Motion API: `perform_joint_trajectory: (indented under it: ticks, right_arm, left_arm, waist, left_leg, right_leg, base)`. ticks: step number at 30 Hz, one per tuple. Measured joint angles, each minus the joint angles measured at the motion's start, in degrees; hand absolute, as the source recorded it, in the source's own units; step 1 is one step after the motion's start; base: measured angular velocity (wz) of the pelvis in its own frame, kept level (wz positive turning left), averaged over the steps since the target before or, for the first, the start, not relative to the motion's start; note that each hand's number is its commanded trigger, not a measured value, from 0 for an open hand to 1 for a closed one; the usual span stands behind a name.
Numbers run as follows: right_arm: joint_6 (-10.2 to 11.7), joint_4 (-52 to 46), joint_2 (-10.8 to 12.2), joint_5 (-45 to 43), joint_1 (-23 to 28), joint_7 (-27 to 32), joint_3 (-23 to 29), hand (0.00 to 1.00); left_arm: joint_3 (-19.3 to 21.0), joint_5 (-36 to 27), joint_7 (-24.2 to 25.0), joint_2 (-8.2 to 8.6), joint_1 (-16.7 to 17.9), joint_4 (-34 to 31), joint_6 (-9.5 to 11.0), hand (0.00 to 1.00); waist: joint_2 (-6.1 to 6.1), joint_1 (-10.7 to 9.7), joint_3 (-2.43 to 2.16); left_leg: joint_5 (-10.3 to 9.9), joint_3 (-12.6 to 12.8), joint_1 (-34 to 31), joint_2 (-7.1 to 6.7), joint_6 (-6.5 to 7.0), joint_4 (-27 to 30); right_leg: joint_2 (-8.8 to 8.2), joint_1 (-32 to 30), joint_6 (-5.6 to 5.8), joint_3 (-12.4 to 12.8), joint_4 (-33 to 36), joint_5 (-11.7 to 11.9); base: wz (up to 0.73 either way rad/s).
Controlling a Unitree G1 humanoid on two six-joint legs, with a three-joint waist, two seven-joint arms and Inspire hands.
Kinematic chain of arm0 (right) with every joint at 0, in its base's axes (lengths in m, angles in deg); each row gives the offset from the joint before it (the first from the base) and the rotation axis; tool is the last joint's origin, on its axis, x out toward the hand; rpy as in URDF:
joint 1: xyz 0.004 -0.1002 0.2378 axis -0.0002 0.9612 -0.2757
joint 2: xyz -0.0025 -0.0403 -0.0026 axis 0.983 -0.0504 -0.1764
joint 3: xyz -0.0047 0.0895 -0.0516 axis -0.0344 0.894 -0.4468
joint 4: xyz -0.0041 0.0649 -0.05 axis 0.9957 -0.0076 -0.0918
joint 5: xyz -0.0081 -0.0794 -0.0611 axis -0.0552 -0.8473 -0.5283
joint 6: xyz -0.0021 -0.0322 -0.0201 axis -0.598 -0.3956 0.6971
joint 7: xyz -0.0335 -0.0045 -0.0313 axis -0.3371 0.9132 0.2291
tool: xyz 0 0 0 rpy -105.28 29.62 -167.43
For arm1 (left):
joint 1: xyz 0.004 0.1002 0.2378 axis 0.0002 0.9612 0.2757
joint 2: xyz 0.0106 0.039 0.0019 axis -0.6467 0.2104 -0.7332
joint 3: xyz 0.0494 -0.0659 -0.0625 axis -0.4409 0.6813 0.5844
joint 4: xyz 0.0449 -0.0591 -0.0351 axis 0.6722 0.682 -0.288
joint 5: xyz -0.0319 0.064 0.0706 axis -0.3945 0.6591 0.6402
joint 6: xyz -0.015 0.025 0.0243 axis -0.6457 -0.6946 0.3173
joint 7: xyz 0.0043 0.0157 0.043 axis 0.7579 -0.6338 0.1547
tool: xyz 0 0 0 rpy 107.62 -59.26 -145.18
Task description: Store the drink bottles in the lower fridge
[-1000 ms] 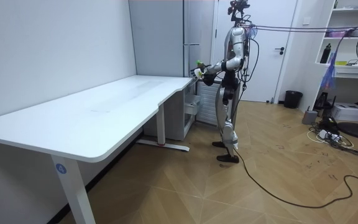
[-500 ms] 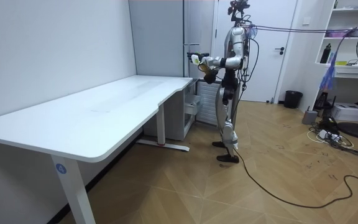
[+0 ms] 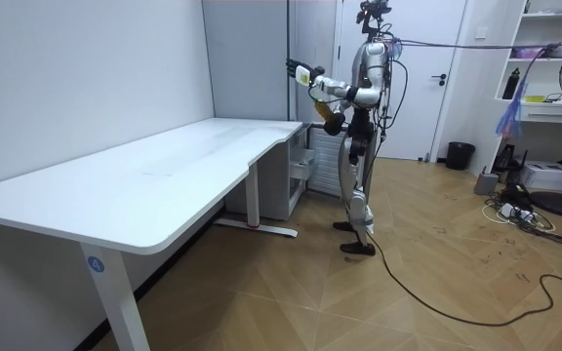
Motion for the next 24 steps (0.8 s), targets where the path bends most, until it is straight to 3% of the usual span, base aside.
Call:
perform_joint_trajectory:
  ticks: [2,5,7,9,13,15,19,24]
  right_arm:
    - [0.0,0.0,0.2,-0.5,0.6,0.0,0.9,1.00]
    - [0.0,0.0,0.4,-0.9,0.6,-0.1,1.5,1.00]
    - [0.0,0.0,0.9,-2.9,0.8,-0.5,2.9,1.00]
    - [0.0,0.0,1.1,-4.8,1.5,-0.6,4.3,1.00]
    - [0.0,0.0,1.4,-6.5,2.8,-0.6,6.2,1.00]
    - [0.0,0.1,1.6,-7.2,4.0,-0.6,7.4,1.00]
    - [0.0,0.1,1.6,-7.2,5.0,0.1,7.9,1.00]
    - [-0.8,0.1,2.4,-8.2,5.0,1.6,8.8,1.00]
  left_arm:
    - [2.7,-0.4,-1.7,0.68,0.0,-0.5,1.6,0.00]
    - [6.4,-2.1,-4.4,1.01,0.0,-1.2,2.5,0.00]
    - [8.7,-1.7,-6.0,1.14,0.0,-1.1,2.7,0.00]
    - [11.1,-1.5,-7.4,1.13,0.1,-1.0,2.7,0.00]
    - [15.6,-1.5,-10.6,1.15,1.1,-0.6,2.8,0.00]
    - [17.5,-1.6,-11.5,1.16,1.2,1.4,2.8,0.00]
    - [22.2,-1.6,-17.9,2.07,2.2,7.6,2.8,0.00]
    - [27.2,4.1,-26.3,2.43,3.1,16.6,2.8,0.00]
  waist:
    - [0.24,1.4,0.01]
    - [0.38,1.4,-0.04]
    - [0.83,1.8,0.00]
    - [1.27,2.6,-0.26]
    - [1.71,3.9,-0.18]
    - [1.77,4.5,-0.08]
    - [1.46,6.1,-0.13]
    - [1.13,7.9,-0.42]
  left_leg:
    - [0.0,-0.2,0.6,0.02,0.00,-0.2]
    - [0.0,-0.7,1.3,0.11,0.00,-0.6]
    - [0.0,-0.7,1.8,0.13,0.00,-0.8]
    - [0.0,-0.6,1.9,0.12,0.00,-0.9]
    - [0.0,-0.8,2.0,0.16,-0.01,-0.9]
    - [0.0,-1.0,2.8,0.19,-0.01,-1.1]
    - [0.0,-0.5,4.0,0.21,-0.02,-1.9]
    - [0.0,-0.5,4.1,0.21,-0.02,-2.1]
  right_leg:
    - [-0.06,1.0,0.00,-0.1,-0.4,0.0]
    - [0.01,2.0,0.01,-0.3,-0.9,0.0]
    - [0.10,2.6,0.01,-0.3,-1.3,0.0]
    - [0.17,2.6,0.01,-0.2,-1.3,0.0]
    - [0.03,2.8,0.04,-0.3,-1.3,0.0]
    - [-0.04,3.6,0.09,-0.6,-1.5,-0.2]
    - [0.00,4.3,0.06,-0.5,-1.4,-0.6]
    - [0.29,4.2,0.07,-0.4,-1.4,-0.6]
  base:
    - [0.04]
    - [0.09]
    - [0.02]
    - [-0.02]
    - [0.00]
    - [0.06]
    - [-0.03]
    - [-0.01]
